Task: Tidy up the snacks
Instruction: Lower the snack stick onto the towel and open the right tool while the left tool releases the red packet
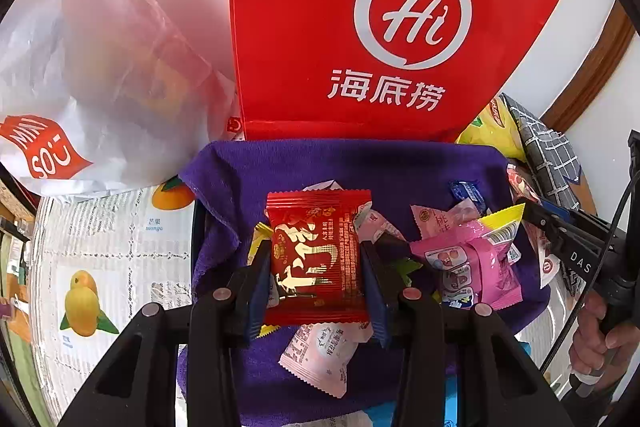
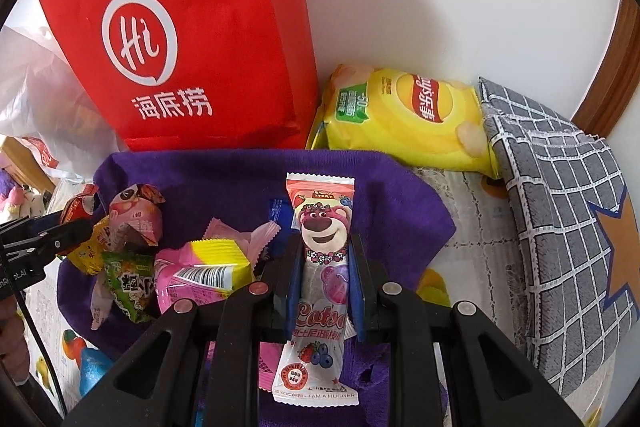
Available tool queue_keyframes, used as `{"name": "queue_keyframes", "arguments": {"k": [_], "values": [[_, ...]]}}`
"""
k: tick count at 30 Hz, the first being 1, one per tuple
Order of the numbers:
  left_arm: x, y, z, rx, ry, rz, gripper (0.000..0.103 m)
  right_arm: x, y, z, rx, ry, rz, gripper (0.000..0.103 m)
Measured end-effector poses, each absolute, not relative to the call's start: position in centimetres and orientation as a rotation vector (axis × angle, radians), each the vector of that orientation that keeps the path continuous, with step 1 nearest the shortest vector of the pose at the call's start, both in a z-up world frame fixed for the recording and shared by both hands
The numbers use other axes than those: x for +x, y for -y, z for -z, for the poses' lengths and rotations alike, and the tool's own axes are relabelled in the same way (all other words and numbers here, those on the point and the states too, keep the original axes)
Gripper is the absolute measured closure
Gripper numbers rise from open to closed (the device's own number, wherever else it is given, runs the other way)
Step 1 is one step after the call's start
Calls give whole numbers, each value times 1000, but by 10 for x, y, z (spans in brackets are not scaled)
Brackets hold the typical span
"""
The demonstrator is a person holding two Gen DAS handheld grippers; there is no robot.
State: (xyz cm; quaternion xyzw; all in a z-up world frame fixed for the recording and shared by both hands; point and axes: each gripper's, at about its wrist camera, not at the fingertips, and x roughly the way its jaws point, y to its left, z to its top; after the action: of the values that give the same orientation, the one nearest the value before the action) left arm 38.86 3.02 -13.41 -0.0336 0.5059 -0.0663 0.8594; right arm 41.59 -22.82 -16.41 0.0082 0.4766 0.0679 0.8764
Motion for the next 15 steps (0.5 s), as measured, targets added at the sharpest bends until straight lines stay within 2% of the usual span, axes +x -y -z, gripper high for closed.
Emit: {"name": "queue_keyframes", "arguments": {"k": [15], "values": [[390, -24, 142, -51, -1098, 145, 63, 420, 220, 178, -4, -1054, -154, 81]]}}
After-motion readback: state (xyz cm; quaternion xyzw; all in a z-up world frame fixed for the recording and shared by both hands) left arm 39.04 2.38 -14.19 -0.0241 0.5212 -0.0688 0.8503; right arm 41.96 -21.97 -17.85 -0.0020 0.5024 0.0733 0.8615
